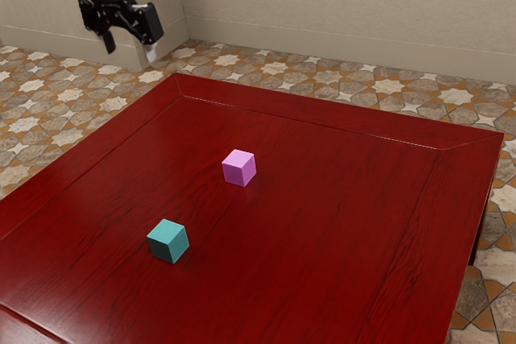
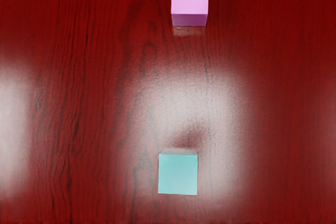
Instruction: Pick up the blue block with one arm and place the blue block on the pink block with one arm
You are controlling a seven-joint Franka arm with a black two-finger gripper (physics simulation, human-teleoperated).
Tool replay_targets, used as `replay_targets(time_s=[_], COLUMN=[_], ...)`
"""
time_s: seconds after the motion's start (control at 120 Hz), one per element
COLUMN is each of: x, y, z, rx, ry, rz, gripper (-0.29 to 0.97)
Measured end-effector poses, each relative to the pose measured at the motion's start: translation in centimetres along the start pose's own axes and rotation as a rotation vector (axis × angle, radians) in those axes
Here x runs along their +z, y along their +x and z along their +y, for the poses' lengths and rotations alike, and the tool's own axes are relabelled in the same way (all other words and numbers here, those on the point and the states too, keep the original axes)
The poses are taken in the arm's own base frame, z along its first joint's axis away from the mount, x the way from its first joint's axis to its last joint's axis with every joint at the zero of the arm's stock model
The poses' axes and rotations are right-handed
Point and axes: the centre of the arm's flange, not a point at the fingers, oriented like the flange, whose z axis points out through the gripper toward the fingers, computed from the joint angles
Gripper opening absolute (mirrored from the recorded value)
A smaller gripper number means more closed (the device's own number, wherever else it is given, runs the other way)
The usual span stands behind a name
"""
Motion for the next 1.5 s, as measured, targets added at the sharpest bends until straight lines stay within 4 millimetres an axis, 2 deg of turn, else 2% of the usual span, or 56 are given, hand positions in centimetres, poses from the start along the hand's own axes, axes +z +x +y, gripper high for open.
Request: replay_targets(time_s=[0.125, 0.133, 0.192, 0.217, 0.242, 0.35, 0.5, 0.642, 0.667, 0.842, 0.95, 1.025, 1.133, 1.292, 1.5], x=[-0.5, -1.0, -8.3, -10.0, -10.7, -11.1, -9.8, -9.5, -8.6, 1.3, 8.1, 11.7, 14.8, 19.2, 22.0], y=[-0.3, -0.3, -1.4, -1.8, -1.9, -2.0, -1.6, -2.0, -2.4, -7.8, -10.0, -11.0, -11.9, -13.6, -14.5], z=[-0.2, -0.2, -0.6, -0.7, -0.6, -0.5, 0.0, 0.3, 0.5, 3.2, 3.6, 4.0, 4.8, 4.6, 4.6], rx=[-0.015, -0.016, -0.032, -0.035, -0.037, -0.040, -0.038, -0.031, -0.028, 0.009, 0.013, 0.018, 0.035, 0.036, 0.065], ry=[0.014, 0.014, 0.006, -0.003, -0.012, -0.034, -0.044, -0.047, -0.044, -0.020, -0.017, -0.016, -0.007, -0.003, -0.006], rz=[-0.011, -0.003, 0.125, 0.152, 0.158, 0.140, 0.088, 0.060, 0.035, -0.096, -0.134, -0.131, -0.107, -0.082, -0.040], gripper=[0.68, 0.68, 0.68, 0.68, 0.68, 0.68, 0.68, 0.68, 0.68, 0.68, 0.68, 0.68, 0.68, 0.68, 0.68])
